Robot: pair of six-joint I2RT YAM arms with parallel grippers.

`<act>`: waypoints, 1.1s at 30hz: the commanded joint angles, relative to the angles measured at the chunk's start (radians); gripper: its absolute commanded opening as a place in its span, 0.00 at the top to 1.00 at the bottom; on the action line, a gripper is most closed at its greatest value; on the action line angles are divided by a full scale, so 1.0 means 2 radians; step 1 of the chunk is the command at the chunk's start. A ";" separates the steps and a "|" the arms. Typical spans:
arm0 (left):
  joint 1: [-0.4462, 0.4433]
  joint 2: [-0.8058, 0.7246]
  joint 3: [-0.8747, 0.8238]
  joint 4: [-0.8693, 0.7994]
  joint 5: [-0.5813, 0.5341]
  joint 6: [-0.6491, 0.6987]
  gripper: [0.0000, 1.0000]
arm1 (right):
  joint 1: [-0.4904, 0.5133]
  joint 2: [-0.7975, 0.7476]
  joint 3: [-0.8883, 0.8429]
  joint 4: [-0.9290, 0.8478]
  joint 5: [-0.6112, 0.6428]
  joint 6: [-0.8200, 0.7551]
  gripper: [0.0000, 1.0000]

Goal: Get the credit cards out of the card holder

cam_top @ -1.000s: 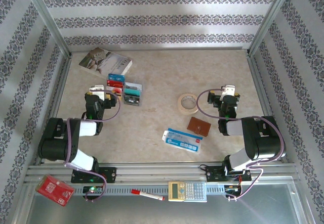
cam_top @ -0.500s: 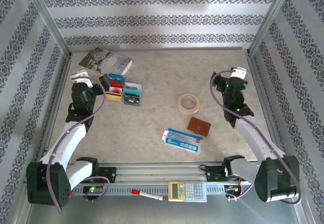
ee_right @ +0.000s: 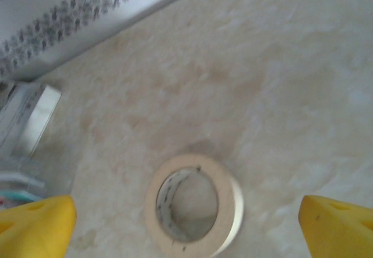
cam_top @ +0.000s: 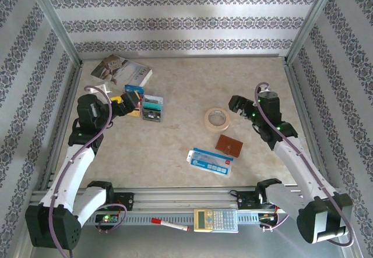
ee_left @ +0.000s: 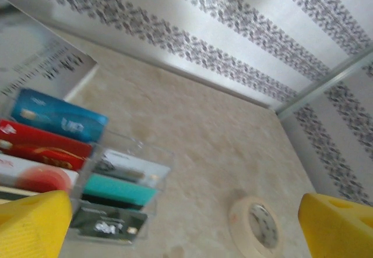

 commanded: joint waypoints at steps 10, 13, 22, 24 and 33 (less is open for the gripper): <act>-0.069 0.041 -0.027 -0.042 0.011 -0.017 0.01 | 0.151 0.075 -0.008 -0.108 0.063 0.055 0.04; -0.088 0.054 -0.029 -0.032 0.001 -0.019 0.01 | 0.154 0.085 -0.031 -0.086 0.043 0.073 0.04; -0.094 0.070 0.004 -0.069 -0.025 0.023 0.00 | 0.168 0.137 -0.041 -0.088 0.045 0.073 0.04; -0.094 0.073 0.004 -0.069 -0.024 0.020 0.00 | 0.168 0.141 -0.049 -0.082 0.052 0.079 0.04; -0.094 0.083 -0.008 -0.050 -0.019 0.004 0.00 | 0.218 0.209 -0.049 -0.008 0.045 0.130 0.04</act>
